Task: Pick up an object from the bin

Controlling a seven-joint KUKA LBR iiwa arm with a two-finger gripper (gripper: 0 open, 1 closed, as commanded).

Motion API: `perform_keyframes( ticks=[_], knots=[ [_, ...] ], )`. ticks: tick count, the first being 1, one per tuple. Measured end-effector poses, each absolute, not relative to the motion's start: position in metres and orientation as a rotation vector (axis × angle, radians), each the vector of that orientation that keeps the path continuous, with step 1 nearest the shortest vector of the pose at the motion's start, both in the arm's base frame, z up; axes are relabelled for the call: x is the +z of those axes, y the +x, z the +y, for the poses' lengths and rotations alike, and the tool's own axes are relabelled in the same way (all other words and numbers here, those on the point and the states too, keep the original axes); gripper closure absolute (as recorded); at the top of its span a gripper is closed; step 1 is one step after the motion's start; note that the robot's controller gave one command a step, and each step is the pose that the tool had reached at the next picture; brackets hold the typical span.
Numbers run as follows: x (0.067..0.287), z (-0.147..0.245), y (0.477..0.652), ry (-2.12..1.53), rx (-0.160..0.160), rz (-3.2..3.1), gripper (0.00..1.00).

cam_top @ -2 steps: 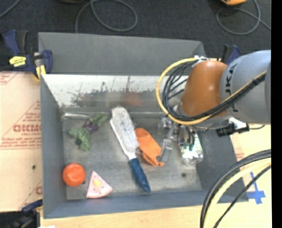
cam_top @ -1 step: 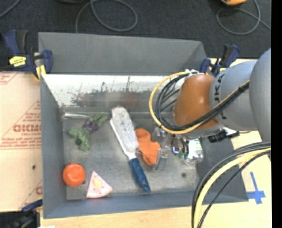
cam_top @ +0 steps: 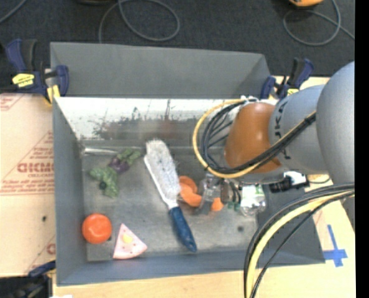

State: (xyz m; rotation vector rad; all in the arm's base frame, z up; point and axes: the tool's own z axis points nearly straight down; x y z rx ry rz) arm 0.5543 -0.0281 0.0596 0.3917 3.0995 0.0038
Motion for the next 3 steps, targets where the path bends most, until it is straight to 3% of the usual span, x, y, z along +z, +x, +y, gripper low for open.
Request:
perform_keyframes(
  ticks=[3],
  knots=[
    [0.0709,-0.0284,0.5531,0.416,0.003,3.096,1.0]
  ],
)
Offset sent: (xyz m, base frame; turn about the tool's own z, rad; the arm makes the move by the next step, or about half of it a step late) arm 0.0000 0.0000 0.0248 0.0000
